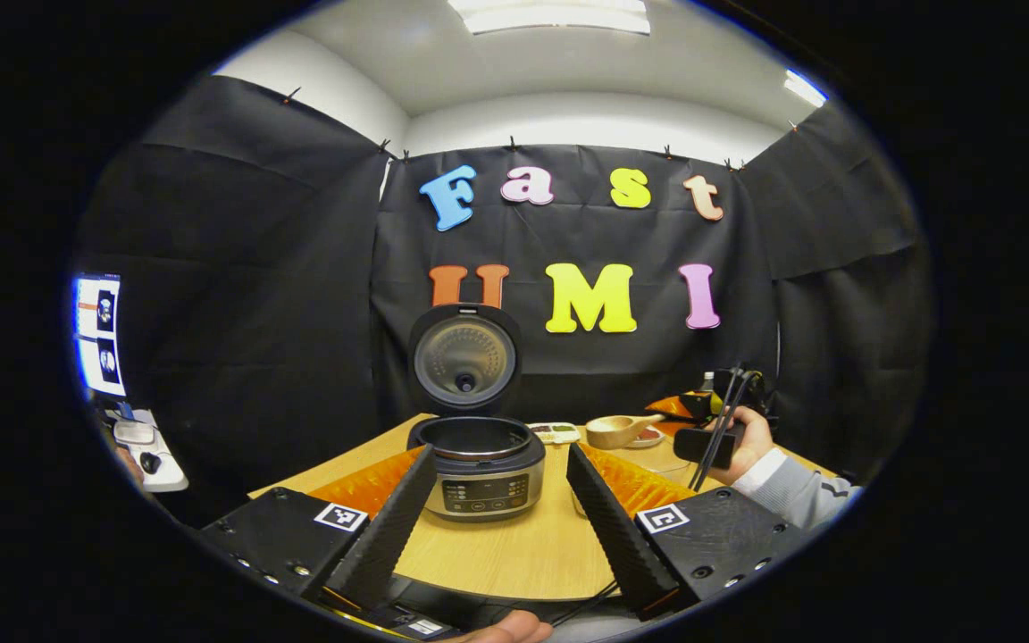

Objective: Close the left gripper, press the button to open the rice cooker; take a wooden spoon from the chopstick holder with the right hand, scoop a spoonful of rice and pour it into the rice cooker, then put the wooden spoon back into the chopstick holder.

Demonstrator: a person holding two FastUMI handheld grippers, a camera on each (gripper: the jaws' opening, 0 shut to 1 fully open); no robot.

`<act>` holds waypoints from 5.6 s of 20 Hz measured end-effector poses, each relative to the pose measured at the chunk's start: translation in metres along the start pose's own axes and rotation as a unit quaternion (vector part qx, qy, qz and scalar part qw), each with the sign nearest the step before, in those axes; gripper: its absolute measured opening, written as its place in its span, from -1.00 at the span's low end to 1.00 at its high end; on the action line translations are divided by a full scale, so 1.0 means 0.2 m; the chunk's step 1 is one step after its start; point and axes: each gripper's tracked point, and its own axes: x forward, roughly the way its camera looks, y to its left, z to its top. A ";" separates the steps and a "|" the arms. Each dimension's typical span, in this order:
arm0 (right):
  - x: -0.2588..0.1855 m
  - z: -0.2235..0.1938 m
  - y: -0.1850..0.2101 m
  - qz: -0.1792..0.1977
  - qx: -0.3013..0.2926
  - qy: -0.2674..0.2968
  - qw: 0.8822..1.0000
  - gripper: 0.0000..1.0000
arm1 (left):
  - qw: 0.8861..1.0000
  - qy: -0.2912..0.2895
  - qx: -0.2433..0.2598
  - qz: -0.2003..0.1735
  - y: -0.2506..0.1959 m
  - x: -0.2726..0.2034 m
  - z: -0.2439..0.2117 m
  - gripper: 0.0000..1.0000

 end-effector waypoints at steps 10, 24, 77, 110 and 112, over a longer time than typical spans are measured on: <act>0.31 -0.36 0.43 -0.025 -0.183 -0.007 0.983 -0.79 | 1.000 0.018 0.017 -0.011 0.05 -0.03 -0.04 0.89; 0.68 -0.82 0.45 -0.077 -0.387 -0.001 0.919 -0.77 | 1.000 0.011 -0.017 -0.019 0.06 -0.06 -0.02 0.89; 0.39 -0.76 0.84 -0.087 -0.753 -0.020 0.651 -0.73 | 0.998 -0.044 -0.032 0.030 0.13 -0.13 0.13 0.89; -0.32 1.21 -0.02 -0.315 -0.572 -0.163 0.740 -0.65 | 0.999 -0.033 0.003 -0.023 -0.18 -0.07 0.10 0.88; -0.33 1.22 -0.07 -0.313 -0.562 -0.157 0.750 -0.62 | 0.999 -0.025 -0.001 -0.020 -0.18 -0.06 0.07 0.88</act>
